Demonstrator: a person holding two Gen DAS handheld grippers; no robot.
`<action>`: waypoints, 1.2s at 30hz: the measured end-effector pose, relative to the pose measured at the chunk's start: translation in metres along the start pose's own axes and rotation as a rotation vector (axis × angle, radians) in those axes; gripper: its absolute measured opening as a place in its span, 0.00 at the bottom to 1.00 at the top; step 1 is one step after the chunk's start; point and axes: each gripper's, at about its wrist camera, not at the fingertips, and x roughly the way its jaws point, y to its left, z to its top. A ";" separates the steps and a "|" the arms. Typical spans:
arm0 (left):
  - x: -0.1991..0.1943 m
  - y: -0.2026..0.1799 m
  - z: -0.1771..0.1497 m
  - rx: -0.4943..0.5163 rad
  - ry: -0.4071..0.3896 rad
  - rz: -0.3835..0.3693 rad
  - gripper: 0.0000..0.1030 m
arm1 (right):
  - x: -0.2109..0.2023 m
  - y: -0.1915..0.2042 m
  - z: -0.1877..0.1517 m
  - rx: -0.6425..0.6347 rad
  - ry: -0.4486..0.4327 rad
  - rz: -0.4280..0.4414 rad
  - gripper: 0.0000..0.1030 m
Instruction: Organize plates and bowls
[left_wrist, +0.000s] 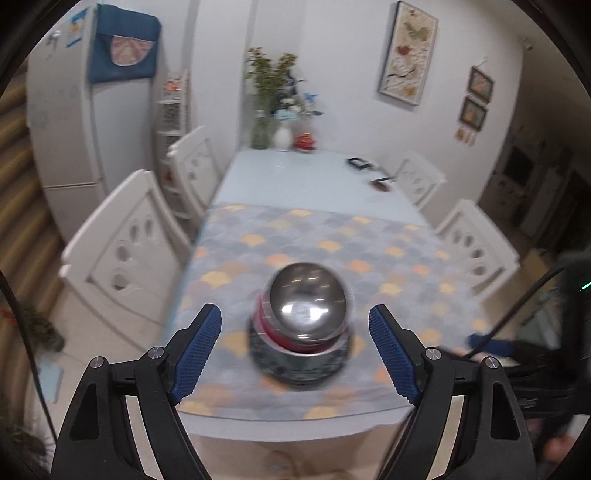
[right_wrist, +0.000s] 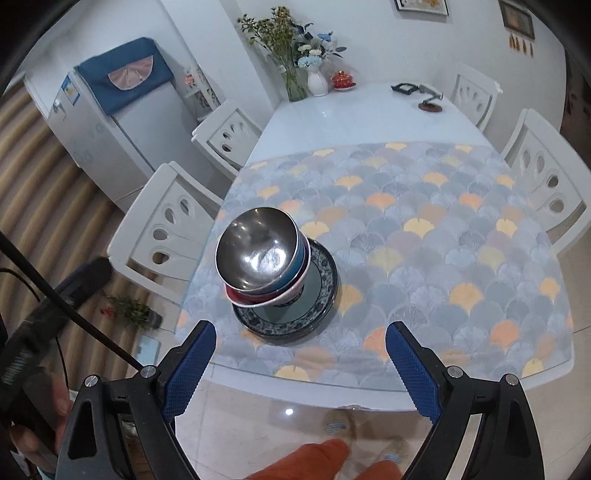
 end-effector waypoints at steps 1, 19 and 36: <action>0.002 0.005 -0.002 -0.005 0.003 0.013 0.79 | 0.001 0.008 0.003 -0.019 -0.009 -0.030 0.90; 0.018 0.030 0.022 -0.048 0.022 -0.048 0.79 | 0.026 0.053 0.004 -0.057 0.016 -0.260 0.90; 0.040 0.024 0.022 0.022 0.047 0.114 0.79 | 0.024 0.043 0.020 -0.096 -0.028 -0.352 0.90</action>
